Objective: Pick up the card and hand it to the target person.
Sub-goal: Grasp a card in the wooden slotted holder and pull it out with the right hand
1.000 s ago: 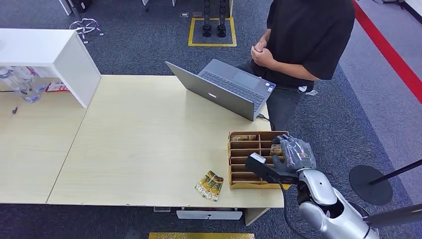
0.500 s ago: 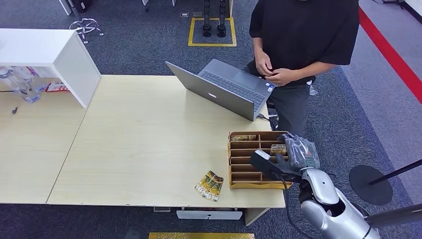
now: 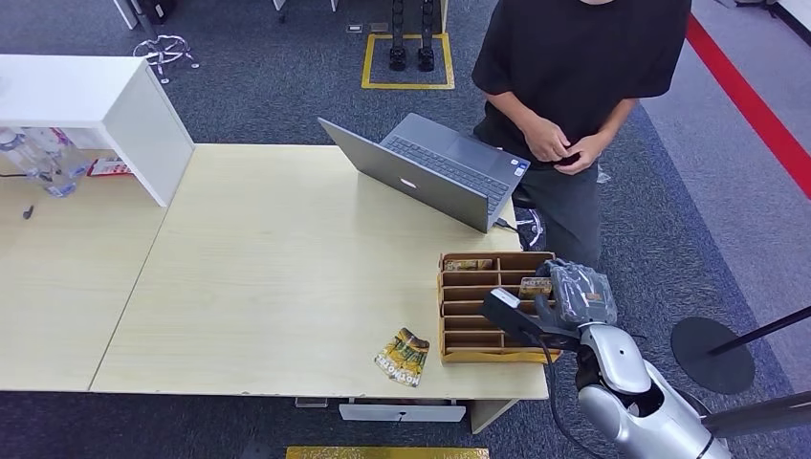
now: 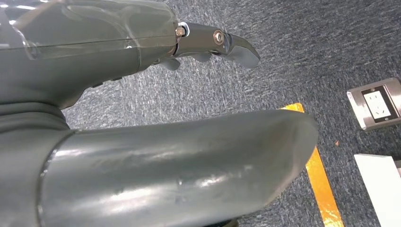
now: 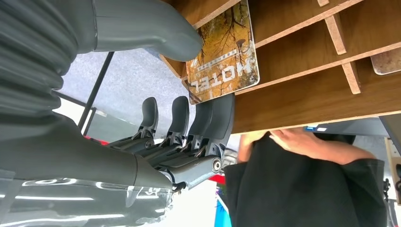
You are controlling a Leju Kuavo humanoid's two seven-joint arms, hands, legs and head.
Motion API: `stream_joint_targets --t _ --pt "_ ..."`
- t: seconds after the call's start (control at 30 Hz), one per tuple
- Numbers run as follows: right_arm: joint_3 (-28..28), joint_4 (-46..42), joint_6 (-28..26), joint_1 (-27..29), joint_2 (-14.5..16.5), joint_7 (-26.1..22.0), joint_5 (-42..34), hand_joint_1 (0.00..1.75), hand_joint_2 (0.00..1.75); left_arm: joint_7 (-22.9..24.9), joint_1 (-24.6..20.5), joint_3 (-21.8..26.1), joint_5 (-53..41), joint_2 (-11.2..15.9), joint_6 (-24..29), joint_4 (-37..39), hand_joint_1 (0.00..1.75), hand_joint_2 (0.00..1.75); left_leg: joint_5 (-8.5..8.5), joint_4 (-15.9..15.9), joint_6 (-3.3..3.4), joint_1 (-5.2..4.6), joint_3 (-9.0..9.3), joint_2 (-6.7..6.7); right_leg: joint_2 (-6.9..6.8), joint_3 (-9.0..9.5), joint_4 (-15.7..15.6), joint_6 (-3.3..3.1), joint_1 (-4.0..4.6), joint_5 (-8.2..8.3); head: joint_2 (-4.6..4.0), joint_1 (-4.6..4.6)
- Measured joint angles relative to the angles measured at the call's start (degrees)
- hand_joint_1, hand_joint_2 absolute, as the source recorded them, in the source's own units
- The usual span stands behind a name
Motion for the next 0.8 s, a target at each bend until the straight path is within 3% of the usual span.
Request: stream_joint_targets --t 0.8 --pt "-0.50 0.54 -0.19 0.05 0.02 -0.54 -1.12 1.09 1.75 -0.04 -0.10 0.02 -0.11 0.04 0.16 0.00 0.00 0.00 0.00 0.00 0.00 0.00 0.00 0.00 0.00 0.00 0.00 0.00 0.00 0.00 0.00 -0.01"
